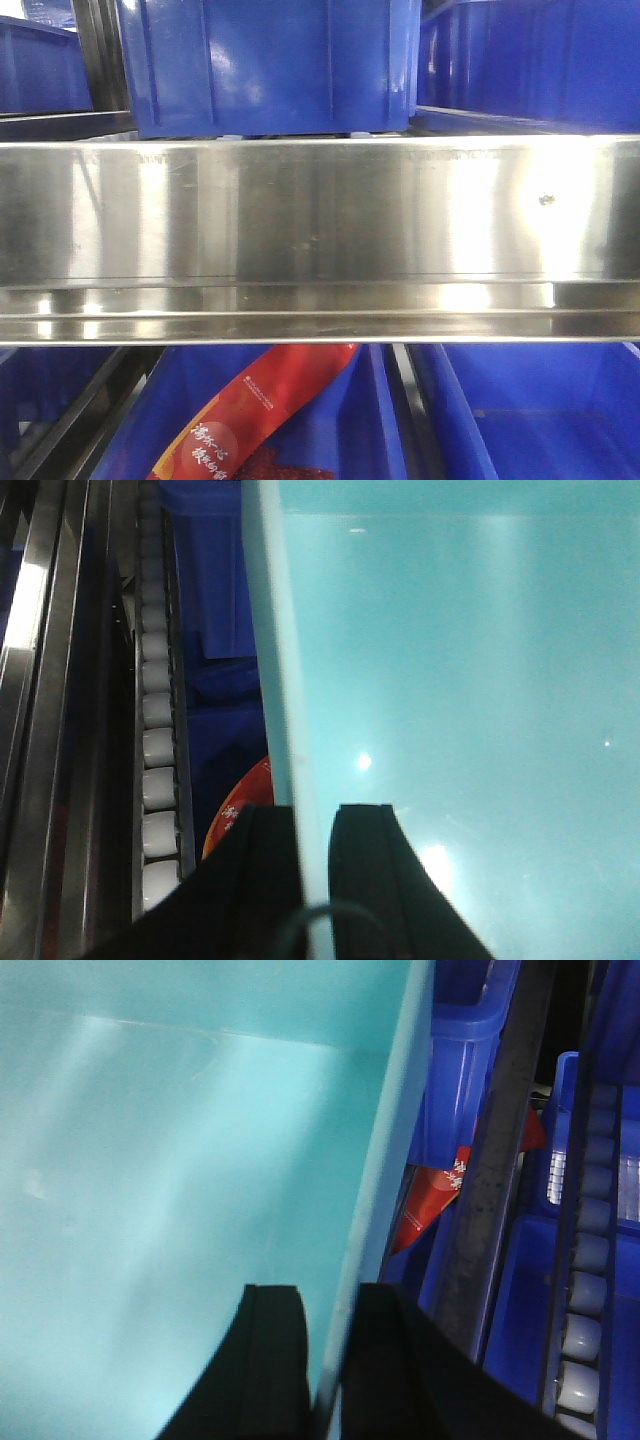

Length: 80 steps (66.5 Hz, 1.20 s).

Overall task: Fetch blue bin and place on conveyor start
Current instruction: 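Lift the light-blue bin with both grippers and pull it off the shelf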

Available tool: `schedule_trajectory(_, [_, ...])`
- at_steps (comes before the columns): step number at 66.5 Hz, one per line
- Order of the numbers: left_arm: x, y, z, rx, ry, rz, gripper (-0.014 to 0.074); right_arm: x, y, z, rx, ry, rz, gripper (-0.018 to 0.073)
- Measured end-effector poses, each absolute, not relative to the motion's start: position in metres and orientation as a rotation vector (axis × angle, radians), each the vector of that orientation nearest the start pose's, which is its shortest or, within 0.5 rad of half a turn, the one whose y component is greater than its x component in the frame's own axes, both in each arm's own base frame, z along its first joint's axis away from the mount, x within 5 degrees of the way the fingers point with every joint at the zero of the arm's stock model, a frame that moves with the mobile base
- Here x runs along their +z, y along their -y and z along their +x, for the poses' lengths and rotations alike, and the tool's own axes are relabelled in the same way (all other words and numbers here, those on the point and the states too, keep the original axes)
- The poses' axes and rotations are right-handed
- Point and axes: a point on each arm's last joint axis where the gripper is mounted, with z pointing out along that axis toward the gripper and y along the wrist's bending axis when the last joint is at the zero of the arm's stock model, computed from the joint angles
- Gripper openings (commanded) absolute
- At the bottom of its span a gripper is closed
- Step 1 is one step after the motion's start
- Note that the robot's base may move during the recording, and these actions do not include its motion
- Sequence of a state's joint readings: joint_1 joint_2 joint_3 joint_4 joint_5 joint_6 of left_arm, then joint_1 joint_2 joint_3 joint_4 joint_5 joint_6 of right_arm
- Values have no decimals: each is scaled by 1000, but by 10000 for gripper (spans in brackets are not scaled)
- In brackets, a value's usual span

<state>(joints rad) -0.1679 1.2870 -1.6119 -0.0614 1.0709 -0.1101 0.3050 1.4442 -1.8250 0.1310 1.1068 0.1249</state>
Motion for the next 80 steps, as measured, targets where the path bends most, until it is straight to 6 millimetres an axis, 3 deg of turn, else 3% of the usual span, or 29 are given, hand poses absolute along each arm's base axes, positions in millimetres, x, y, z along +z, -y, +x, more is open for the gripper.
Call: schedule_trajectory(80, [469, 47, 247, -226, -2239, 60, -111, 487, -97, 273, 399, -2221, -201, -151])
